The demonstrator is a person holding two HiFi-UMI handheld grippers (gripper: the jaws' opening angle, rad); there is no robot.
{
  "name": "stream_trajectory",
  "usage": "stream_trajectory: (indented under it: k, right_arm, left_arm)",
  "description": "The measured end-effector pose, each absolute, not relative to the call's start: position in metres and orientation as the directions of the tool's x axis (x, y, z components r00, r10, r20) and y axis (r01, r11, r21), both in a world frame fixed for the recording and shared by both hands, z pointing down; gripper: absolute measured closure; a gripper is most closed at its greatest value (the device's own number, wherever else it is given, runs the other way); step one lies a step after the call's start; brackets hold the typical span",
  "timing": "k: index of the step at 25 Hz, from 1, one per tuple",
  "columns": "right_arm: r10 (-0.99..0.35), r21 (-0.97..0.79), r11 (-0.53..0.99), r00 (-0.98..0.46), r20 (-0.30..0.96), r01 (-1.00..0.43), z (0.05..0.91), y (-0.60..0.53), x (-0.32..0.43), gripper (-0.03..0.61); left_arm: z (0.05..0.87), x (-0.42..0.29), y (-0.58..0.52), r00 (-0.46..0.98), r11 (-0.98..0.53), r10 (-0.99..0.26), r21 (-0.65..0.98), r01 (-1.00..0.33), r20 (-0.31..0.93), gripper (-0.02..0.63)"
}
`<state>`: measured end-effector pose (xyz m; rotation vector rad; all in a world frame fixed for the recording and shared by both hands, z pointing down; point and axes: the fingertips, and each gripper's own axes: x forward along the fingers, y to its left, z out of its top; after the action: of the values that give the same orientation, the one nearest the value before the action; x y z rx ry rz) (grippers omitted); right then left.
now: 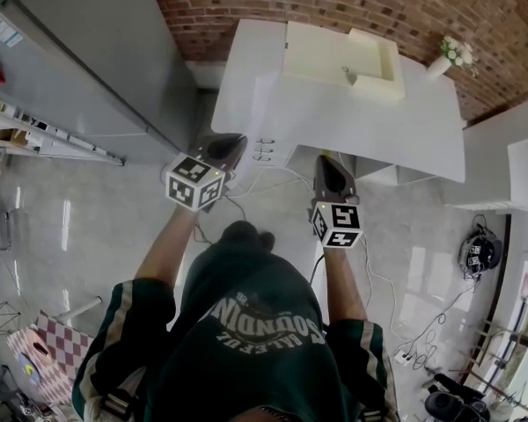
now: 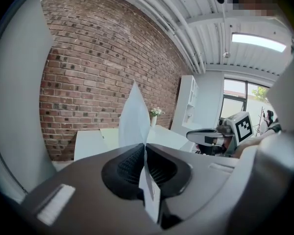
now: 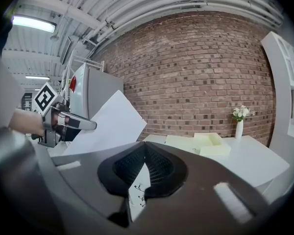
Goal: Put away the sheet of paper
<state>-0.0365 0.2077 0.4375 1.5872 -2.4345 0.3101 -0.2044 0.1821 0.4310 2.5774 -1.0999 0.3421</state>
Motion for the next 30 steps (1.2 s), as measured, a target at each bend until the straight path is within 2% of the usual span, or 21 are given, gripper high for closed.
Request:
stream_trajectory:
  k: [14,30]
  right_arm:
    - [-0.885,-0.068,0.362,-0.366,0.288,-0.930,0.444,0.182,0.009,0.578]
    - [-0.885,-0.069,0.350,-0.354,0.302,-0.934,0.449,0.062,0.051,0.578]
  left_arm:
    - [0.437,-0.139,0.144,0.723,-0.703,-0.611,0.197,-0.683,0.323,0.603]
    - [0.450,-0.087,0.020,0.742,-0.716,-0.581,0.225,-0.661,0.334,0.603]
